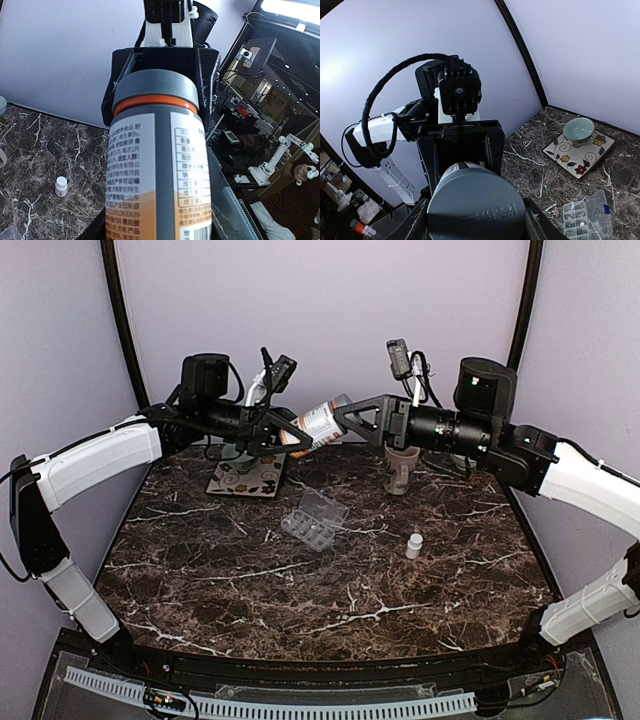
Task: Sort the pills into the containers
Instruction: Screw the lid of the pill bottle onto the pill bottle.
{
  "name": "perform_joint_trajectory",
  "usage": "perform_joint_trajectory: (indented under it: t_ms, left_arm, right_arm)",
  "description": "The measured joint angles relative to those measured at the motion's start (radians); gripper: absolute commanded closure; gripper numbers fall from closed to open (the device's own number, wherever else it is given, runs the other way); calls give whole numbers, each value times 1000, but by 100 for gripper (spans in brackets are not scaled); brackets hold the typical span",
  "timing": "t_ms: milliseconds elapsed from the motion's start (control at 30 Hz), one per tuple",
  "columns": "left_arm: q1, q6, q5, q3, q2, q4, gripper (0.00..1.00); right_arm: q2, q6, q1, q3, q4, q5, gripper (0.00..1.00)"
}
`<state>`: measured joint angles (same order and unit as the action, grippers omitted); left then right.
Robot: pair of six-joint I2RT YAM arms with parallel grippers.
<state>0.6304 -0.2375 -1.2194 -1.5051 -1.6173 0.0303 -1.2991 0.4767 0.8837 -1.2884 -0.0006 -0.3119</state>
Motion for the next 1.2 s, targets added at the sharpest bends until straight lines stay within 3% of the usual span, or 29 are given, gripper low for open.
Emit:
perform_joint_trajectory:
  t_ms: [267, 533, 833, 1200]
  left_arm:
    - [0, 11, -3, -1, 0, 2, 100]
    - [5, 99, 61, -18, 14, 72, 100]
    - [95, 298, 435, 0, 123, 132, 100]
    - [217, 463, 928, 241, 253, -16, 100]
  right_arm:
    - [-5, 14, 0, -6, 2, -6, 81]
    - [-22, 23, -2, -25, -5, -6, 96]
    - [-51, 76, -13, -92, -10, -3, 100]
    - [-129, 120, -14, -133, -69, 1, 100]
